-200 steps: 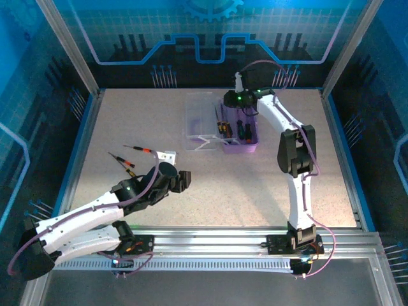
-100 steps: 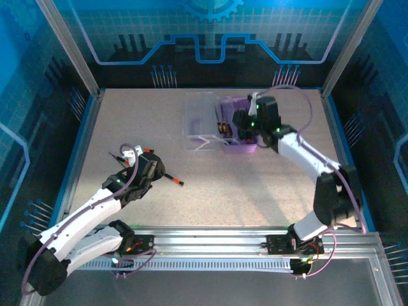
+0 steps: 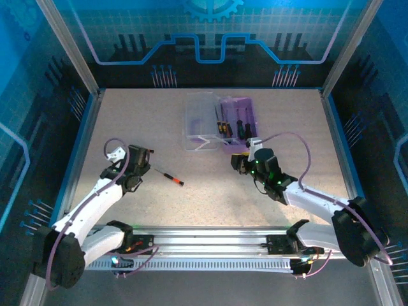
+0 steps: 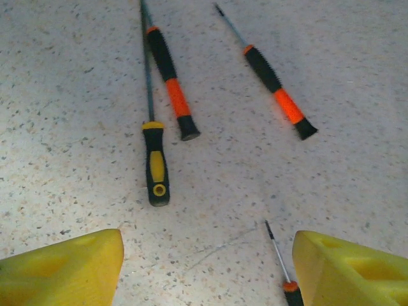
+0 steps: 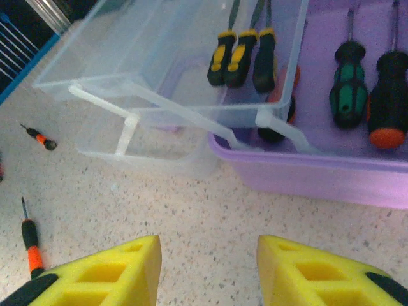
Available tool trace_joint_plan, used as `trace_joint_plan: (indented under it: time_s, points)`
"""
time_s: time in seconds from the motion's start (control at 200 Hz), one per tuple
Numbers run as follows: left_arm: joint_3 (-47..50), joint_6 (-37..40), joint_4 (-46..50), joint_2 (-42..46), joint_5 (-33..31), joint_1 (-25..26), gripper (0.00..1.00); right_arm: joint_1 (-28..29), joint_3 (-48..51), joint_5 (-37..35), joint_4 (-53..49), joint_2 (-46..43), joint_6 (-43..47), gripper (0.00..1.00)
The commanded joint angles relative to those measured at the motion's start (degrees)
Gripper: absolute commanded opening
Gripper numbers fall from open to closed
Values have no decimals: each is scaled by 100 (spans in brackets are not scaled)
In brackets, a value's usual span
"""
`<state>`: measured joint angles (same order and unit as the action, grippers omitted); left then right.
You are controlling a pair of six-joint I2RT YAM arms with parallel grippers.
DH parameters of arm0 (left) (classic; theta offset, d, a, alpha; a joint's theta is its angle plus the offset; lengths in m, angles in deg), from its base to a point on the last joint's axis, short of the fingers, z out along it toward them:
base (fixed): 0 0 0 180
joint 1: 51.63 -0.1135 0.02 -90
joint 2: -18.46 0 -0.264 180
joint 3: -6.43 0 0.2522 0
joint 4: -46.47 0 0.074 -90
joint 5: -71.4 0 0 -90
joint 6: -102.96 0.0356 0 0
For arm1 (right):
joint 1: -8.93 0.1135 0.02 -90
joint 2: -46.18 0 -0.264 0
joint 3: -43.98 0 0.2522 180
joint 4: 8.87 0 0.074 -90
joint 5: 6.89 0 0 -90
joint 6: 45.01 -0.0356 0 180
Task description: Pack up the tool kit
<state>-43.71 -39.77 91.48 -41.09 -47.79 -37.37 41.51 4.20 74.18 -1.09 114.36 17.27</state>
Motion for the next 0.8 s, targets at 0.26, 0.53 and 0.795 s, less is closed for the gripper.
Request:
trace_joint_plan:
  time_s: [0.26, 0.53, 0.795]
  points:
    - [1, -147, 132, -889, 25, -401, 78, 144, -104, -609, 866, 666, 148, 50]
    - [39, 100, 30, -929, 494, -812, 81, 142, -243, -724, 830, 992, 18, 51]
    - [324, 91, 5, -683, 521, -1139, 81, 135, -125, -1011, 863, 851, 65, 55]
